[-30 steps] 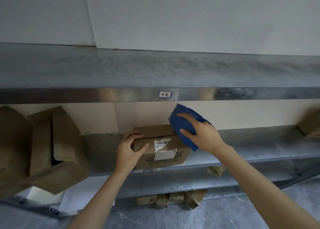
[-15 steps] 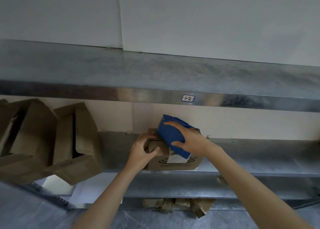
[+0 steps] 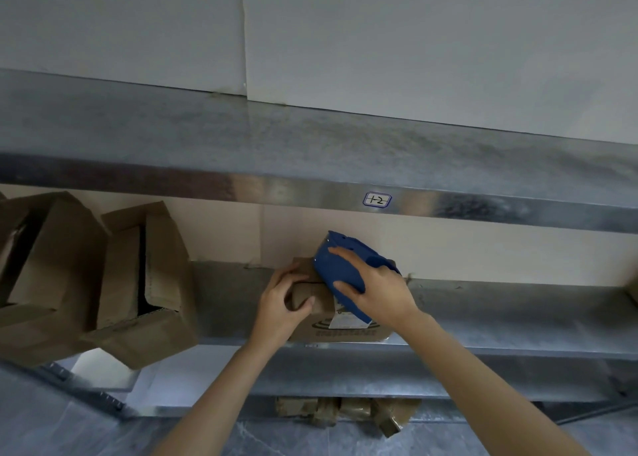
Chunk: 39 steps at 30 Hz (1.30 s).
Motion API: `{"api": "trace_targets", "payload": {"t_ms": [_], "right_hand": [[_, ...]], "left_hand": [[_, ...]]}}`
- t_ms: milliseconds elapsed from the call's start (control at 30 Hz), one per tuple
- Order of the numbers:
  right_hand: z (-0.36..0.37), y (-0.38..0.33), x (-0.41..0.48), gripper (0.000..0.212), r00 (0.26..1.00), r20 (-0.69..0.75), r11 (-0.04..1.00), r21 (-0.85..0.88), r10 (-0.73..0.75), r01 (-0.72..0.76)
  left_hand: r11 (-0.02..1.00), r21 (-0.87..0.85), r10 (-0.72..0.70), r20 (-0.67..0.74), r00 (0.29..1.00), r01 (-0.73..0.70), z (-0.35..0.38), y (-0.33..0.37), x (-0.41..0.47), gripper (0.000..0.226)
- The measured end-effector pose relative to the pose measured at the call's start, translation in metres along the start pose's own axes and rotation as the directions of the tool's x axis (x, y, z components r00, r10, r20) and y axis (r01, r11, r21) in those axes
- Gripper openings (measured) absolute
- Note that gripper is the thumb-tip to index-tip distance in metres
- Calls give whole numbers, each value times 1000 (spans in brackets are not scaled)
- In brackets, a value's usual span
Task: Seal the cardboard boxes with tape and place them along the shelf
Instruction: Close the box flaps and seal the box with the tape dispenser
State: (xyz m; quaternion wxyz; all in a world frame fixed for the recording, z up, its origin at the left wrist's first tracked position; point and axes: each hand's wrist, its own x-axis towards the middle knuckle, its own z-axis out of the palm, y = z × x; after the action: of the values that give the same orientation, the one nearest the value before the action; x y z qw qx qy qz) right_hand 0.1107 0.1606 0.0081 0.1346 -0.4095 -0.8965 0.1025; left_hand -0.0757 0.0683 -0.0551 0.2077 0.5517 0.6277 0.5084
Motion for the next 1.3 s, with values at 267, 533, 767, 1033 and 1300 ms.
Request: {"api": "trace_targets", "payload": {"t_ms": [267, 533, 767, 1033, 1300], "right_hand": [[-6, 3, 3, 59, 987, -147, 998, -26, -68, 65], [-44, 3, -8, 58, 943, -183, 959, -107, -279, 263], [-56, -12, -28, 49, 888, -96, 884, -190, -450, 428], [-61, -15, -44, 47, 869, -43, 857, -191, -494, 478], [-59, -14, -47, 50, 872, 10, 855, -189, -489, 482]], "left_hand": [[1000, 19, 9, 44, 999, -10, -8, 10, 8, 35], [1000, 26, -18, 122, 992, 15, -44, 24, 44, 35], [999, -29, -22, 318, 948, 33, -64, 42, 56, 43], [985, -156, 14, 526, 850, 80, -64, 56, 44, 44], [988, -140, 16, 478, 878, 59, -55, 56, 43, 41]]}}
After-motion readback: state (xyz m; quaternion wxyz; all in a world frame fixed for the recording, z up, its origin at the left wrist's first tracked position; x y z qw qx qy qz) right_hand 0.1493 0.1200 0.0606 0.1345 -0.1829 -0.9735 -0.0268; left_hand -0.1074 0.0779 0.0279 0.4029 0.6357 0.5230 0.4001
